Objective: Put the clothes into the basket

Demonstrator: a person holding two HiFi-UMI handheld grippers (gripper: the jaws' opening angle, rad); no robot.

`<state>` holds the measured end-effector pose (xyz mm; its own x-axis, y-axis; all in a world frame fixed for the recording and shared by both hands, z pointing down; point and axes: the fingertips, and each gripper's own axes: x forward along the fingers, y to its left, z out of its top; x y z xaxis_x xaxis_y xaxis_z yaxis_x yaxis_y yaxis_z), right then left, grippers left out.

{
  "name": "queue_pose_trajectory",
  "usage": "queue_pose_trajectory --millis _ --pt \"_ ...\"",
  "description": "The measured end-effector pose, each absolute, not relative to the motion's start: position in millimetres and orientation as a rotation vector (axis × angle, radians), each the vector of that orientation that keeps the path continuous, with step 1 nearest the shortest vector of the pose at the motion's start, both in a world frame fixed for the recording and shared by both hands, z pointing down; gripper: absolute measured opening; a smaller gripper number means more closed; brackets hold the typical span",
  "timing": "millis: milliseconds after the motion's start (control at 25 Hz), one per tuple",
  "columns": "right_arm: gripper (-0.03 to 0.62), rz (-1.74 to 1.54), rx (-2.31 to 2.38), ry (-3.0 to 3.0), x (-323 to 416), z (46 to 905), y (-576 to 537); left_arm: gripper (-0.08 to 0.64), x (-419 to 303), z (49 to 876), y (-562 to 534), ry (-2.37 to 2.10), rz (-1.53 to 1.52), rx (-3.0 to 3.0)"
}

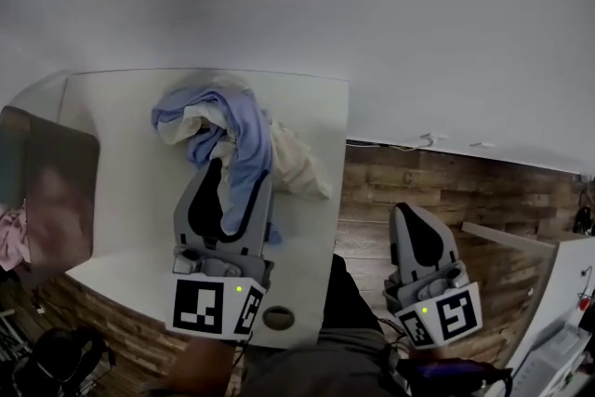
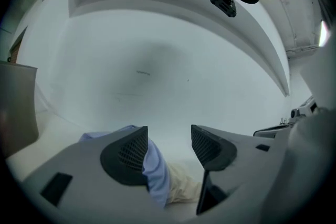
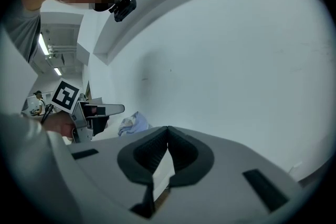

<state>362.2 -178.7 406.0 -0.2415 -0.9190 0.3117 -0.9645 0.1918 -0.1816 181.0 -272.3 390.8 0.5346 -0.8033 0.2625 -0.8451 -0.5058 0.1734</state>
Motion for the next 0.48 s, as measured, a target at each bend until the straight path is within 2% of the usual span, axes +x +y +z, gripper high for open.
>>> queue_pose_trajectory --millis 360,480 --pt "0.006 0.616 1.779 -2.294 366.9 453.9 -206.2 0.376 184.4 455.2 -307.3 -1.365 0.380 2.399" --pt "0.006 0.644 1.773 -2.273 371.2 464.1 -208.8 0.396 185.0 474.6 -312.8 -1.349 0.419 2.361"
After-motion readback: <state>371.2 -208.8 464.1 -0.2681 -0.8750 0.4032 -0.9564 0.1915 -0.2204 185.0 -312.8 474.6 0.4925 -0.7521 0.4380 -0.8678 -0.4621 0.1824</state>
